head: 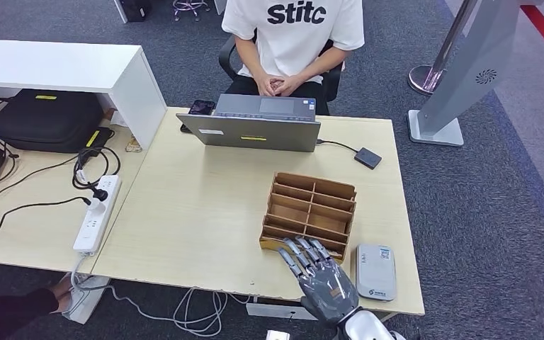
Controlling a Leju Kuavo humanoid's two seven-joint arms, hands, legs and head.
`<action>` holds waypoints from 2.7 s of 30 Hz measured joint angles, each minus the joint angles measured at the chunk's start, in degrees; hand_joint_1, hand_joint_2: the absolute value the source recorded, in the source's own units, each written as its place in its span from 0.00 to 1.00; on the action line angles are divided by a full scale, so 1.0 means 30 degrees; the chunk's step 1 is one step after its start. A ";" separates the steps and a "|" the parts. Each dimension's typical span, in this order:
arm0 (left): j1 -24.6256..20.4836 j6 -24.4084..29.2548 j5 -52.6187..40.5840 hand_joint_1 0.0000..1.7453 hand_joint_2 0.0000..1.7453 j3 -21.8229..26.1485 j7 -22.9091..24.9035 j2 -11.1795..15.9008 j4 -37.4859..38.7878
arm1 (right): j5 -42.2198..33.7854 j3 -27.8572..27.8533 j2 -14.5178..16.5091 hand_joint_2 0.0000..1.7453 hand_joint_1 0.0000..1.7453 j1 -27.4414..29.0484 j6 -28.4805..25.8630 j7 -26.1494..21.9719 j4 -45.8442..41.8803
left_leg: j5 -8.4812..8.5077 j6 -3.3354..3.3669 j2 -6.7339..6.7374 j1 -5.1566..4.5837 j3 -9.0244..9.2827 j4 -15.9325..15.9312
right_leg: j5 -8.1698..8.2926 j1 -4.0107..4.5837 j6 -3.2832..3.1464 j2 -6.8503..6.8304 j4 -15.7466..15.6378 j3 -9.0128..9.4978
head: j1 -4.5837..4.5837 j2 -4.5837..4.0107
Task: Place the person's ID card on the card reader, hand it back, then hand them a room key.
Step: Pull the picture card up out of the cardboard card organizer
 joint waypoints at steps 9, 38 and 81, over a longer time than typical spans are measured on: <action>0.0000 0.0049 0.0002 0.00 1.00 0.0062 0.0000 -0.0060 0.0000 | 0.0201 -0.1405 0.0994 1.00 0.00 0.0059 0.0238 0.0587 0.1035 | -0.0001 0.0000 0.0001 0.0000 0.0000 0.0000 | 0.0000 0.0000 0.0000 0.0000 0.0000 -0.0002 | 0.0000 0.0002; -0.0001 0.0279 0.0204 0.00 1.00 0.0474 0.0005 -0.0213 0.0000 | 0.0082 -0.5051 0.2656 1.00 0.57 0.0837 0.1504 0.1071 0.1507 | -0.0001 -0.0001 0.0002 -0.0001 0.0000 0.0000 | 0.0000 0.0000 0.0000 0.0000 0.0000 -0.0003 | 0.0002 0.0002; -0.0019 -0.0171 -0.0543 0.00 1.00 0.0497 0.0007 -0.0155 0.0000 | -0.2403 -0.5827 0.3920 1.00 0.99 -0.1427 0.0294 -0.0602 -0.3219 | 0.0005 -0.0001 0.0012 0.0000 0.0004 0.0000 | 0.0002 0.0000 -0.0002 0.0005 0.0008 -0.0002 | 0.0000 0.0002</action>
